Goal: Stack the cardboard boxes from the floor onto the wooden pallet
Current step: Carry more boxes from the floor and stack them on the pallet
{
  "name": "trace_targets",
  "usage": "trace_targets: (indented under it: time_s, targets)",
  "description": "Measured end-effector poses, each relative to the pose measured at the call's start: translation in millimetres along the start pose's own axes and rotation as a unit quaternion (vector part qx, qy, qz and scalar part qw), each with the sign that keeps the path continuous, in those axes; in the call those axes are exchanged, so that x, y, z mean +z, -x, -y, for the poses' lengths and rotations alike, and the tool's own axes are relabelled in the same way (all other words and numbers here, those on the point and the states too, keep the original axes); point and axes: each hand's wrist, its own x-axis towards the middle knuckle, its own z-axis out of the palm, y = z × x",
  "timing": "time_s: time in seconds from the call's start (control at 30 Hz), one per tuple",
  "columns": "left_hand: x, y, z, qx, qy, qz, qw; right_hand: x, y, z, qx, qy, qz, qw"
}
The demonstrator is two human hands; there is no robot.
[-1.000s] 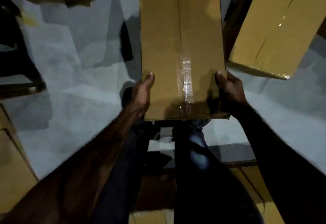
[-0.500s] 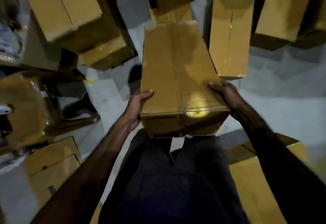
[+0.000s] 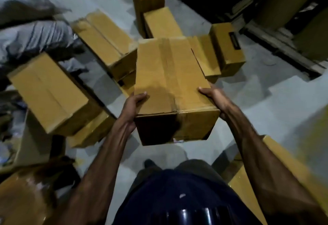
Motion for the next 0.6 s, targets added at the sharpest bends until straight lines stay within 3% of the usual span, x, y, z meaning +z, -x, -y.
trace_targets:
  time_s: [0.33,0.6]
  targets:
    - [156.0,-24.1,-60.8,0.042,-0.133,0.122,0.983,-117.8,35.4,5.4,-0.068,-0.121,-0.121,0.983]
    - [318.8,-20.8,-50.3,-0.007,-0.207,0.219,0.954,-241.5,83.9,-15.0,-0.088,-0.215,-0.215,0.949]
